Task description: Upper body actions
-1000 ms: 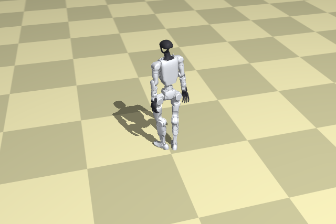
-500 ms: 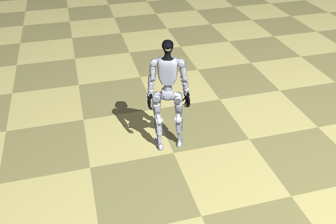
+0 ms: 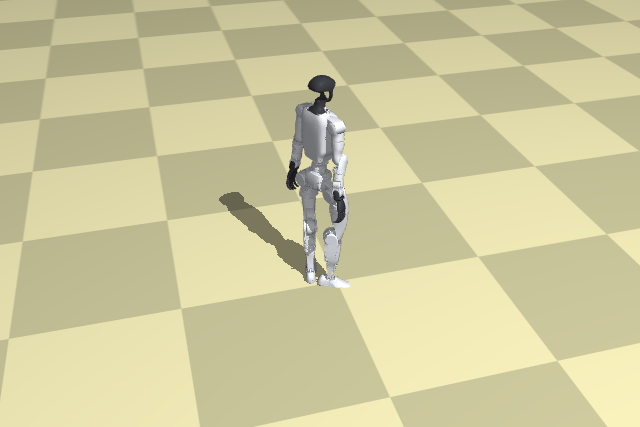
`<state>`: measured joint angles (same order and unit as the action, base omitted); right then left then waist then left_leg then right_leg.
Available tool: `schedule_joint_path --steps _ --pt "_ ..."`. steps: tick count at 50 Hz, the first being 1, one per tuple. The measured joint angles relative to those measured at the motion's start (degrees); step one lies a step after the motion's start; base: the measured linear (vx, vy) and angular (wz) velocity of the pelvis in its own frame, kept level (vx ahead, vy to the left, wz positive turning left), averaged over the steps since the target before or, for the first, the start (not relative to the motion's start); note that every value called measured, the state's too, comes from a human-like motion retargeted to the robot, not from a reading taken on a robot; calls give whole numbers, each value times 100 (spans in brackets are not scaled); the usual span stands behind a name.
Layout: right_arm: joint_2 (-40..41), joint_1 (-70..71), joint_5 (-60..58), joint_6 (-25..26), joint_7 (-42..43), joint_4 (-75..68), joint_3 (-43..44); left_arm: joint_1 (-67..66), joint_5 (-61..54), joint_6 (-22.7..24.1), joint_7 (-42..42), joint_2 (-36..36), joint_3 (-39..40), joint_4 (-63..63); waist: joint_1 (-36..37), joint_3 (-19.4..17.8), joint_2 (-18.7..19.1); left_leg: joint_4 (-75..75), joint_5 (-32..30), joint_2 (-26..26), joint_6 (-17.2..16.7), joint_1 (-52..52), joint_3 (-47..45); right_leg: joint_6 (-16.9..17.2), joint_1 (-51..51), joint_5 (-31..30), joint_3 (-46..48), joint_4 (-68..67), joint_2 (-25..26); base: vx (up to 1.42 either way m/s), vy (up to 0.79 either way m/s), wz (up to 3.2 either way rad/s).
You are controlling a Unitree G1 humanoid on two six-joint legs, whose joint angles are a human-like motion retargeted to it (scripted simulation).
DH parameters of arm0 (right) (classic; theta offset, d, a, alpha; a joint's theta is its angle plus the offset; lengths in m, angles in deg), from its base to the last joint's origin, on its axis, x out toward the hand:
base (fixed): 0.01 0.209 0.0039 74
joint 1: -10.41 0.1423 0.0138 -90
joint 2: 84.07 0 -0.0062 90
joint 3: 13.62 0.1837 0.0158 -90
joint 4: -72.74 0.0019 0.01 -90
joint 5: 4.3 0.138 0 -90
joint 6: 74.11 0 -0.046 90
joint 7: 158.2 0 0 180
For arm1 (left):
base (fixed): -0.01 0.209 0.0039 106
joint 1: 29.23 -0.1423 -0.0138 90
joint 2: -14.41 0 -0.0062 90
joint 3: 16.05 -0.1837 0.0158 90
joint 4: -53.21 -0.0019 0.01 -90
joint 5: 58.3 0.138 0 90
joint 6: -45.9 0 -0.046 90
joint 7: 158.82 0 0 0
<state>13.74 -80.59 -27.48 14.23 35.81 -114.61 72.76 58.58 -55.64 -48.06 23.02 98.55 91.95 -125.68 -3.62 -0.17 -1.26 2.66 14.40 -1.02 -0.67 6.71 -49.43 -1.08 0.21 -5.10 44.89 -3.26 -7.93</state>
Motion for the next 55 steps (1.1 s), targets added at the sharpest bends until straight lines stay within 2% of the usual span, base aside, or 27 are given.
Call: schedule_joint_path --steps 2,12,17,20,22,25,26,28,30,35,38,40,42,45,46,55 --pt "20 -38 7 30 -53 14 54 -3 -10 14 -18 -70 -39 -6 -6 102 -2 14 -11 12 -83 28 -162 -194 113 -135 -188 223 152 -2 -20 -100" --pt "150 3 -240 15 -90 375 -95 30 123 156 -119 -382 -361 341 -209 141 141 -274 -233 360 -555 308 -610 -383 292 33 -1069 151 421 -1 -18 -50" --pt "215 55 -341 11 -234 601 -223 -69 262 244 -39 -393 -513 555 -282 64 -7 -940 -898 651 -687 470 -648 -453 156 147 -1476 131 342 4 -19 -33" --pt "258 155 -346 4 -354 744 -301 -92 299 258 39 -355 -511 617 -280 -67 -348 -1939 -1534 871 -410 385 -483 -449 2 173 -1612 140 2 1 -18 -49" --pt "252 228 -330 -23 -432 827 -332 -80 243 280 112 -330 -514 604 -211 -171 -548 -3082 -1709 1171 -13 -19 -66 -438 -79 183 -1762 137 -196 3 -20 -53" --pt "170 360 -405 -26 -562 913 -336 -44 83 318 215 -330 -535 520 -256 -292 -558 -4514 -1928 1622 730 -743 810 -455 -181 198 -1729 164 -220 1 -12 -15" --pt "144 403 -429 -9 -563 919 -337 -23 51 329 257 -345 -506 484 -244 -318 -526 -4695 -1858 1669 682 -900 998 -466 -177 194 -1728 169 -190 -4 -8 -23" --pt "90 469 -442 23 -522 908 -340 -32 -16 379 359 -393 -441 440 -167 -364 -482 -4821 -1643 1549 473 -1211 1489 -486 -150 179 -1801 158 -158 -4 -1 -67" --pt "37 506 -391 32 -471 870 -325 -85 -64 448 433 -445 -411 441 -2 -402 -455 -4627 -1302 1171 166 -1478 2031 -502 -96 152 -1997 139 -141 1 1 -95" --pt "-41 434 -232 23 -542 821 -218 -225 1 497 484 -478 -419 385 204 -433 -339 -3162 -736 505 -59 -1528 2738 -506 -59 130 -2240 136 -28 8 0 -61" --pt "-59 346 -199 53 -513 719 -157 -318 47 453 415 -484 -412 221 316 -428 -149 -1687 -717 337 3 -1268 2686 -524 -100 155 -2322 134 208 13 4 -61" --pt "-76 303 -197 64 -474 633 -152 -378 53 439 409 -504 -399 141 354 -427 -203 -1172 -1018 138 724 -1102 2372 -497 -163 167 -2395 129 140 18 8 -32" --pt "-62 221 -225 124 -437 543 -122 -462 69 407 380 -517 -390 76 104 -312 -108 -928 -910 202 484 -812 2201 -471 -184 225 -2259 104 208 18 10 20" --pt "10 195 -194 174 -329 442 -92 -421 132 338 307 -528 -254 22 118 -322 -114 -700 -1080 94 435 -793 2482 -442 -189 263 -2438 58 202 12 7 -27" --pt "21 161 -141 134 -322 425 -61 -407 137 342 307 -515 -270 40 41 -314 -127 -643 -1074 108 421 -709 2327 -426 -211 277 -2364 55 174 13 8 27" --pt "89 -154 -291 212 -306 207 -37 -338 189 347 157 -521 -338 289 202 42 -115 -194 -1002 -185 655 -544 2199 -252 -182 300 -2387 47 100 18 9 -5"
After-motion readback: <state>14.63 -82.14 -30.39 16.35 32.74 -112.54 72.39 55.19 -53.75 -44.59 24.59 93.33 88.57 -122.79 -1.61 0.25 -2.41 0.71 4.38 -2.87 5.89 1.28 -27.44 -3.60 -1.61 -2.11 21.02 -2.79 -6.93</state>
